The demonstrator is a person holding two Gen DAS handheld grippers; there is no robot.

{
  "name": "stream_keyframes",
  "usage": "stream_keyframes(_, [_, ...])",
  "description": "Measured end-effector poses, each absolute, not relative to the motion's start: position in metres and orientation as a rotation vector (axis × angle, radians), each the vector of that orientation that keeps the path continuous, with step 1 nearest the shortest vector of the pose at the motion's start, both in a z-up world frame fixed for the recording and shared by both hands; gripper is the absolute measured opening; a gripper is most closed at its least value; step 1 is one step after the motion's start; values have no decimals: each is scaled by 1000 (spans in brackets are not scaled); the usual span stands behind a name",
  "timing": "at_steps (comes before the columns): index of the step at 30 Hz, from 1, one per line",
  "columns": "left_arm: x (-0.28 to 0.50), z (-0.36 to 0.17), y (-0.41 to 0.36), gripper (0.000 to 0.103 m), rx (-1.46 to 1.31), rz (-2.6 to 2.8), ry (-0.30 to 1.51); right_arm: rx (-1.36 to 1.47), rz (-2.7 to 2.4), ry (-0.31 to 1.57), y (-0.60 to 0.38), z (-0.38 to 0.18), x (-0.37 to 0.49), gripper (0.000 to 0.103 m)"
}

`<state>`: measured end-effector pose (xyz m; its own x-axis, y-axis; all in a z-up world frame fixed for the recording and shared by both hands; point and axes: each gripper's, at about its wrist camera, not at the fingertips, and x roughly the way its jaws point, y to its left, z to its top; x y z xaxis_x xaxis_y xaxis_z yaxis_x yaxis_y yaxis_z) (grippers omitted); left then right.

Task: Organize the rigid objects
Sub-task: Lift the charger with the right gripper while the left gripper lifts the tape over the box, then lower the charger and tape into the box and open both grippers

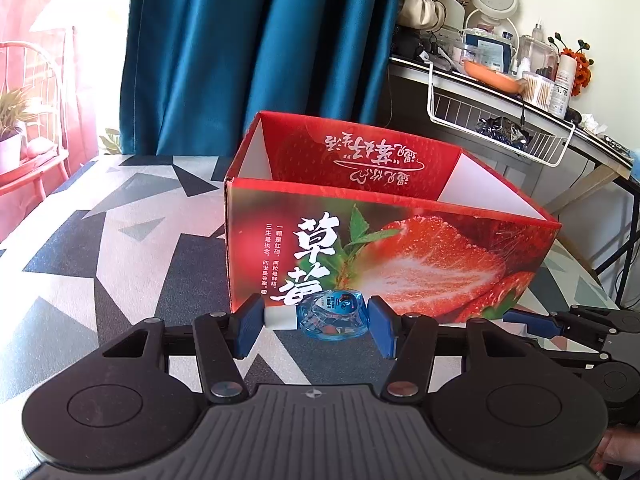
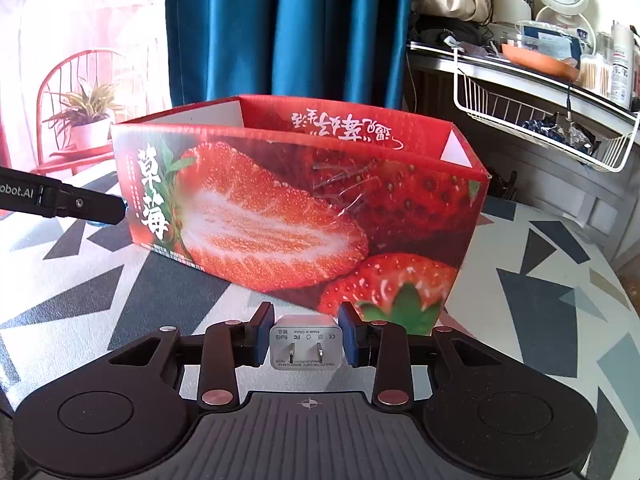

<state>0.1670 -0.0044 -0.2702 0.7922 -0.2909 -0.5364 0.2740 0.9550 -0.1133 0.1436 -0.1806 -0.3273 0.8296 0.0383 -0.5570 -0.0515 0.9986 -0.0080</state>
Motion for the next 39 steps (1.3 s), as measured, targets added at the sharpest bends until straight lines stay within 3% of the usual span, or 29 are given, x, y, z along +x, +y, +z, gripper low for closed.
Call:
stream_keyframes(25, [175, -215, -12, 59, -11, -326, 381, -24, 68, 299, -194, -230, 144, 32])
stream_keyframes(31, [199, -205, -28, 59, 2, -349, 375, -50, 60, 296, -201, -229, 180, 32])
stream_keyframes(39, [237, -222, -42, 59, 31, -344, 448, 28, 59, 425, -212, -257, 226, 32])
